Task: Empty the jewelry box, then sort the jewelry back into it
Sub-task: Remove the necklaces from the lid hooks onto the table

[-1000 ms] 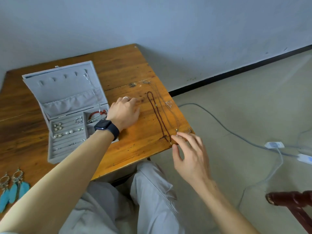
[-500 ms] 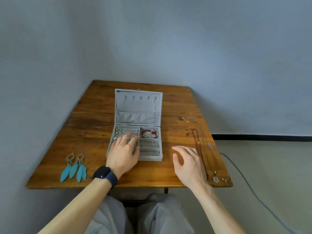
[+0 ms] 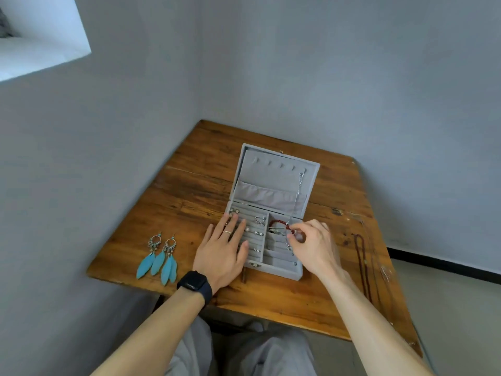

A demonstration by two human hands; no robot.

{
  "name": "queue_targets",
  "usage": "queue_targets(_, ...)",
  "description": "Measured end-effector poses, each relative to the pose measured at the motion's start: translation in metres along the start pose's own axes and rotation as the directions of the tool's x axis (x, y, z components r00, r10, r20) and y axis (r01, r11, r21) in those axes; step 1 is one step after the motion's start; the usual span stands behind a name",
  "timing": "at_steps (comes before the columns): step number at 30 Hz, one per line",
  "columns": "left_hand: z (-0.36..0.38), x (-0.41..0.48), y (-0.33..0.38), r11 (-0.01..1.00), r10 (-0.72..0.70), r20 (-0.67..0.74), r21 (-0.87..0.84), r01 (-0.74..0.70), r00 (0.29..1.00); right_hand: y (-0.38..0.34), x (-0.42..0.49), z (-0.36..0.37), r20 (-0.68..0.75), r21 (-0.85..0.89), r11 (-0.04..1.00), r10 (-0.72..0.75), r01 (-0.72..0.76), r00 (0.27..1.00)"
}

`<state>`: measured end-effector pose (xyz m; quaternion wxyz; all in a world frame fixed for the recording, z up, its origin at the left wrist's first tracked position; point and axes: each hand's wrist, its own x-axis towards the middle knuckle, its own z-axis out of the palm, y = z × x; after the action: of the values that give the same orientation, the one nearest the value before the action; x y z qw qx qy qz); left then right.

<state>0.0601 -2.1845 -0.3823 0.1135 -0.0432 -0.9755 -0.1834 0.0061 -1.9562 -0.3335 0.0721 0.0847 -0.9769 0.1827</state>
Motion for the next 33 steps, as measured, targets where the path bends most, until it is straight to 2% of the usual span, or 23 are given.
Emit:
queue_targets(5,0.003,0.000,-0.001,1.000,0.000,-0.017,0.007,0.000,1.000,-0.007,0.010,0.010,0.066,-0.036,0.999,-0.006,0.008,0.998)
queue_targets(11,0.005,0.000,-0.003,1.000,-0.004,-0.025,0.013,0.005,1.000,-0.008,0.009,0.010,0.057,-0.062,0.998,0.003,0.000,0.998)
queue_targets(17,0.006,0.000,-0.003,1.000,-0.010,-0.027,0.010,0.010,1.000,-0.001,0.004,0.009,0.048,-0.055,0.997,-0.056,0.059,0.997)
queue_targets(20,0.005,-0.001,-0.003,1.000,-0.011,-0.020,0.010,0.011,1.000,-0.003,0.004,0.001,0.053,0.054,0.998,-0.015,0.012,0.998)
queue_targets(22,0.005,-0.001,-0.003,1.000,-0.013,-0.010,0.017,0.013,1.000,-0.004,0.003,-0.006,0.046,0.205,0.976,0.060,-0.068,0.997)
queue_targets(26,0.004,0.000,-0.002,1.000,-0.014,0.005,0.024,0.014,1.000,-0.006,0.003,-0.026,0.074,0.474,0.852,0.214,-0.224,0.974)
queue_targets(33,0.000,-0.001,-0.001,0.999,-0.019,0.034,0.036,0.017,0.999,-0.013,0.005,-0.059,0.071,0.707,0.661,0.288,-0.252,0.955)
